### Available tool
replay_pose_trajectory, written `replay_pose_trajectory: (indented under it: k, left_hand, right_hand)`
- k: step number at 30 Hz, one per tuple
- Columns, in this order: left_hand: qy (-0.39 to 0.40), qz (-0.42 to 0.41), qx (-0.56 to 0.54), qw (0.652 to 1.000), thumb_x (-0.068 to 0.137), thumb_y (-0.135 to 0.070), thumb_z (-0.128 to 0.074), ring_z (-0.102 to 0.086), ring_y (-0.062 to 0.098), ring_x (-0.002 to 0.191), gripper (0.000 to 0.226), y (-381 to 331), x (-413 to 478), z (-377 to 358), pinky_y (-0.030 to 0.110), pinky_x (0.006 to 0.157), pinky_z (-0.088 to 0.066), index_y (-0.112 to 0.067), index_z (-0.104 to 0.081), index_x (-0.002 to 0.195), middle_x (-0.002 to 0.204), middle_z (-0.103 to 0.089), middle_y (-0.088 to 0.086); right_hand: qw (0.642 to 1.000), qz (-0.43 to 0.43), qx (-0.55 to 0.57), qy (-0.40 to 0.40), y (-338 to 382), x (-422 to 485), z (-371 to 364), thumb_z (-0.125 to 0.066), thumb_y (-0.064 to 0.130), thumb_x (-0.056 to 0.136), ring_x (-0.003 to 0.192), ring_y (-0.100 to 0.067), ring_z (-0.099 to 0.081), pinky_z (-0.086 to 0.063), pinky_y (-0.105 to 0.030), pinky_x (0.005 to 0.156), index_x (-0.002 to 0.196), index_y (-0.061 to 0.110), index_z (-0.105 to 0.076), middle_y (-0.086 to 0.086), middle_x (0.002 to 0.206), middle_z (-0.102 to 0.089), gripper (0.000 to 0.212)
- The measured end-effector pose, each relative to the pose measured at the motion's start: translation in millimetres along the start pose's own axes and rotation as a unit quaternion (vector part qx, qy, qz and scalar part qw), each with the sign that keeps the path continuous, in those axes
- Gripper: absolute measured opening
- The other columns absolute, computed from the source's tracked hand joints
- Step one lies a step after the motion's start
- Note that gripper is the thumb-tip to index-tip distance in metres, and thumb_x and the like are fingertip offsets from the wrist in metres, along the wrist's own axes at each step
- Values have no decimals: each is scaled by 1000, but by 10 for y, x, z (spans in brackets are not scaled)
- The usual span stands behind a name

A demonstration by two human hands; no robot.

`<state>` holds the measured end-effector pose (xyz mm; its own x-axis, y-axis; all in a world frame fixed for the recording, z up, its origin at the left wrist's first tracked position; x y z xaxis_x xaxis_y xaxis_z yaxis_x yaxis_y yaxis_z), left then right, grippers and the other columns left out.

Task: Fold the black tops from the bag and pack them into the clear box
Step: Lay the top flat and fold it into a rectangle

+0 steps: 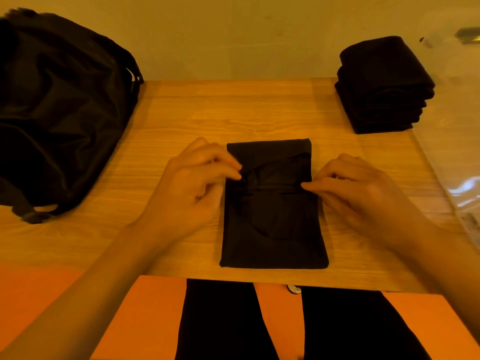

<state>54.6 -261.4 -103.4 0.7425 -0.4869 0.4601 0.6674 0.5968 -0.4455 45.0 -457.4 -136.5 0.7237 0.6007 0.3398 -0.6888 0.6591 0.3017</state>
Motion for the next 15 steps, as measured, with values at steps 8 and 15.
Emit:
replay_pose_trajectory:
  k: [8, 15]
  left_hand:
    - [218, 98, 181, 954, 102, -67, -20, 15, 17, 155, 80, 19, 345, -955, 35, 127, 4, -20, 5, 163, 169, 15, 2]
    - [223, 66, 231, 945, 99, -72, -15, 15, 19, 156, 76, 36, 226, -1109, 45, 127, -1, -33, 1, 163, 170, 11, 2]
  right_hand:
    - [966, -220, 62, -123, -342, 136, 270, -54, 27, 102, 76, -7, -60, -46, -17, 65, 105, 17, -69, 3, 85, -66, 19]
    - [810, -528, 255, -8, -872, 195, -253, -58, 55, 95, 29, -4, -44, -34, -21, 43, 66, 10, -64, 4, 38, -52, 54]
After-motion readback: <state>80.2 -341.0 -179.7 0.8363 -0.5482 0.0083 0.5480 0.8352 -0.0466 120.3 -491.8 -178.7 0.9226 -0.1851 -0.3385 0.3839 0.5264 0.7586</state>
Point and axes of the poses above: each hand's wrist, its own x-axis towards the middle knuckle, its own z-axis out of the back of the hand, y = z × x, the point moved 10 cm from there along x, towards the middle knuckle
